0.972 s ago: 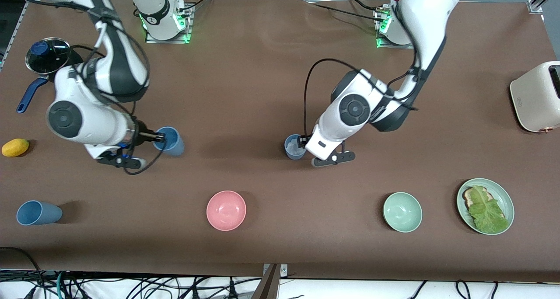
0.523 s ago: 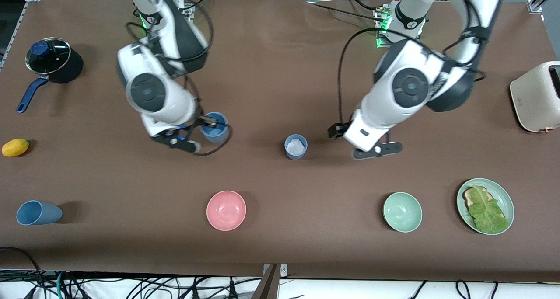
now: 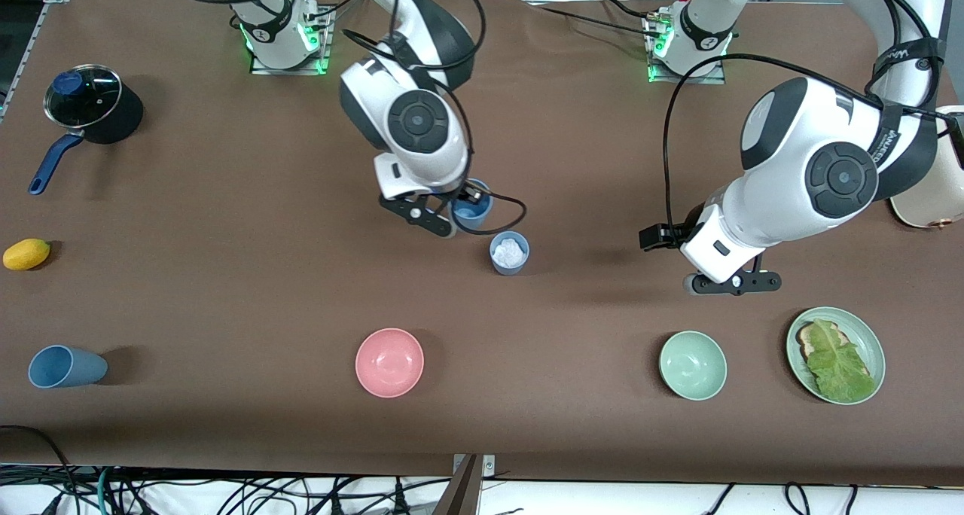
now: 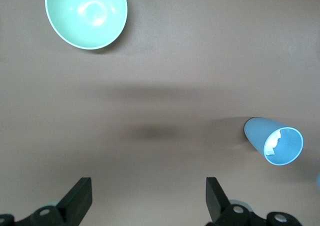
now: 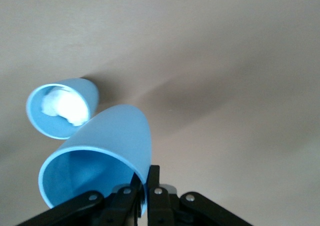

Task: Stack blue cups with both arms
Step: 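Lower the right gripper's cup into the other cup while the left gripper withdraws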

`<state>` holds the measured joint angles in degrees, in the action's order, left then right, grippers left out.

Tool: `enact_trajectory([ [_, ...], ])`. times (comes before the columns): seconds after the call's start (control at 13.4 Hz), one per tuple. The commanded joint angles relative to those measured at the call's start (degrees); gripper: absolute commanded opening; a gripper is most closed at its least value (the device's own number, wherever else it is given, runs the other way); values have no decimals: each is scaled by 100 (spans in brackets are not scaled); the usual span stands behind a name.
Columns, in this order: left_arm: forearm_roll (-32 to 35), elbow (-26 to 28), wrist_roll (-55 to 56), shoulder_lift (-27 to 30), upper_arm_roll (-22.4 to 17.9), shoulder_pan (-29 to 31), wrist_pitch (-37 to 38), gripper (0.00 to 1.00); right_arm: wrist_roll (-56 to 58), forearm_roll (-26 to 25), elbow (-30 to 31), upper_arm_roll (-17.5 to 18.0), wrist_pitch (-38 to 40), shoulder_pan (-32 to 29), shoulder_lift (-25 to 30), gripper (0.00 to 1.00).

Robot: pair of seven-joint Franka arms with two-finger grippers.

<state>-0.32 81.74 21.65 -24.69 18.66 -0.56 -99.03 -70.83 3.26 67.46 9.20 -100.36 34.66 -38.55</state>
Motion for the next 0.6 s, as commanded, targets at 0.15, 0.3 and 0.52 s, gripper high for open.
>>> enact_trajectory([
  [0.15,-3,-80,-984,209,-3,406,147,100,-423,711,-638,-14,-650,32,-460,0],
  [0.3,5,-88,-1416,376,-12,618,418,100,-484,720,-629,-14,-818,50,-539,0],
  [0.52,5,-89,-1917,666,-12,917,734,100,-476,712,-638,-23,-854,41,-618,0],
])
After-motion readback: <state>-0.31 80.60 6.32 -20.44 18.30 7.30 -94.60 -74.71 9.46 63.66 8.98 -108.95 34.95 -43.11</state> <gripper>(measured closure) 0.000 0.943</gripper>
